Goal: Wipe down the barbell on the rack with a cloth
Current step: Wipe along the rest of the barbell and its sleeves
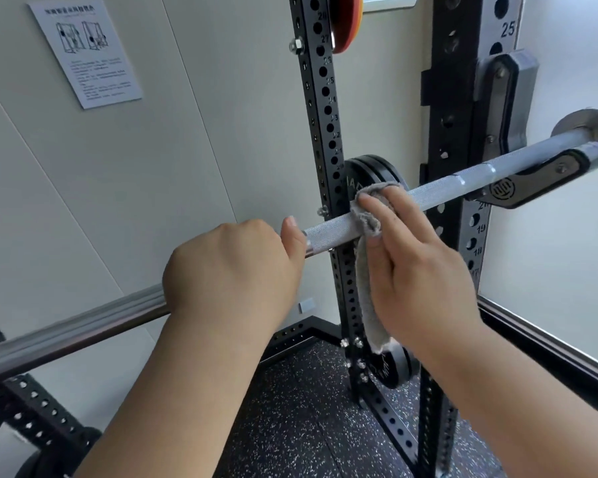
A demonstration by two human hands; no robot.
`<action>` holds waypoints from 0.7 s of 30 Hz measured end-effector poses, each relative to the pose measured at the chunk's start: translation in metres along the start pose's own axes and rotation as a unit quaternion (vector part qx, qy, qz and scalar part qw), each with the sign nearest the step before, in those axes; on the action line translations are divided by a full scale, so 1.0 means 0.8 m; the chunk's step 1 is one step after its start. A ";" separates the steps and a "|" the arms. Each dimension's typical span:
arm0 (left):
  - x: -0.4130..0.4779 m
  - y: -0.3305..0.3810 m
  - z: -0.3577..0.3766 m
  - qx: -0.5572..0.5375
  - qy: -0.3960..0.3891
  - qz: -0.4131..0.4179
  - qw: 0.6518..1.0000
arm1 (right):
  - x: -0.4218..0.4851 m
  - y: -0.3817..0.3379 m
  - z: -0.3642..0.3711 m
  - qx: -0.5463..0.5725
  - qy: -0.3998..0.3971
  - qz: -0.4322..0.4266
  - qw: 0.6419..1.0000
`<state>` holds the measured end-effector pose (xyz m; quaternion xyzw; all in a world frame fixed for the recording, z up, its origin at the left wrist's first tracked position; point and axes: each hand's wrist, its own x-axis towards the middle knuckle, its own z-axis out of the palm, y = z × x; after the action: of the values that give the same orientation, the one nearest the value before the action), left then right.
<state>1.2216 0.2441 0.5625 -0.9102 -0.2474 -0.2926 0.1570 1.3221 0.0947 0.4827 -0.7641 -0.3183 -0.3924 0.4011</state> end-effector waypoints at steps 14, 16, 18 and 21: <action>-0.065 0.015 0.034 0.033 0.084 0.025 0.996 | -0.013 -0.036 -0.003 0.043 -0.046 -0.015 0.998; -0.070 0.024 0.039 0.027 0.105 0.009 0.994 | -0.017 -0.048 -0.004 0.051 -0.060 -0.055 0.995; -0.066 0.024 0.043 0.021 0.129 0.009 0.991 | -0.007 -0.035 -0.009 0.015 -0.049 -0.070 0.996; -0.057 0.017 0.045 0.015 0.155 0.029 0.987 | 0.007 -0.003 -0.014 -0.009 -0.028 -0.038 0.999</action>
<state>1.2130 0.2314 0.5046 -0.8583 -0.1977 -0.4216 0.2156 1.3185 0.0869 0.4925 -0.7657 -0.3544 -0.3888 0.3701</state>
